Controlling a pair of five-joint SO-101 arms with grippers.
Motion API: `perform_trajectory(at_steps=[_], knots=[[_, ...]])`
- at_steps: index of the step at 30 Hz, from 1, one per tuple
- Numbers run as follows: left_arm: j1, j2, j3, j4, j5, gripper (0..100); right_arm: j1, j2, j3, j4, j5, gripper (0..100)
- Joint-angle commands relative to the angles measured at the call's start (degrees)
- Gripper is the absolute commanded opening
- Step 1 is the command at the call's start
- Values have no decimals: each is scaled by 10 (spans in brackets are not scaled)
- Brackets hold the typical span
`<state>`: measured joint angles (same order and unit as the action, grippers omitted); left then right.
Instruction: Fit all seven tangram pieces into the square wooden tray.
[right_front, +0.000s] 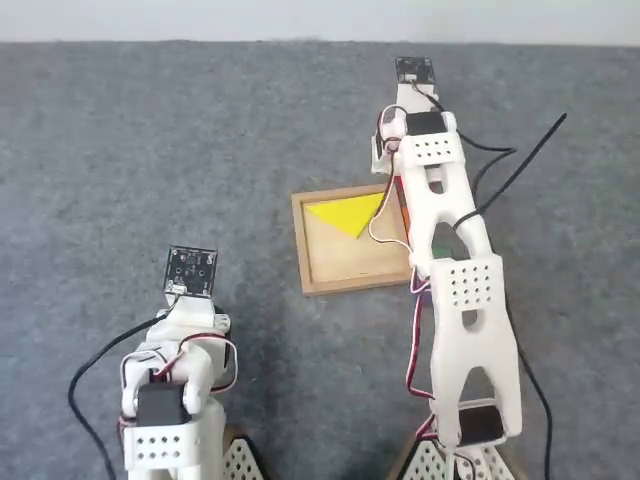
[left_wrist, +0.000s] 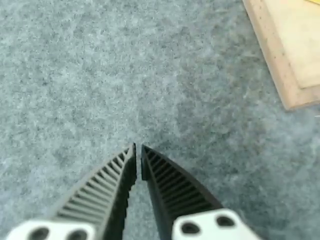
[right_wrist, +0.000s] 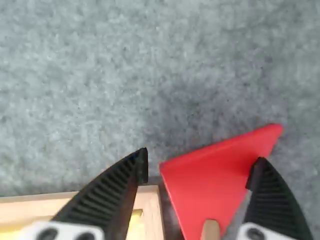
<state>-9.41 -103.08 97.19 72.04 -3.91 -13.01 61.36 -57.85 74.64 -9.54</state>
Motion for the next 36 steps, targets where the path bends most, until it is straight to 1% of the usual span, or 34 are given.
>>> perform_trajectory(at_steps=[1,3,11,16,21,23,32,33,36], knots=[[1,-10,-7,2,0,21,11,2,-33,10,-6,314],[1,-10,-7,2,0,21,15,11,-33,13,-4,314],[1,-10,-7,2,0,21,24,23,-35,79,-3,314],[1,-10,-7,2,0,21,36,23,-35,97,-4,307],[1,-10,-7,2,0,21,40,25,-35,116,-4,187],[1,-10,-7,2,0,21,40,25,-35,116,-4,154],[1,-10,-7,2,0,21,42,21,-36,130,-3,143],[1,-10,-7,2,0,21,42,20,-36,134,-3,136],[1,-10,-7,2,0,21,42,20,-36,141,-3,62]])
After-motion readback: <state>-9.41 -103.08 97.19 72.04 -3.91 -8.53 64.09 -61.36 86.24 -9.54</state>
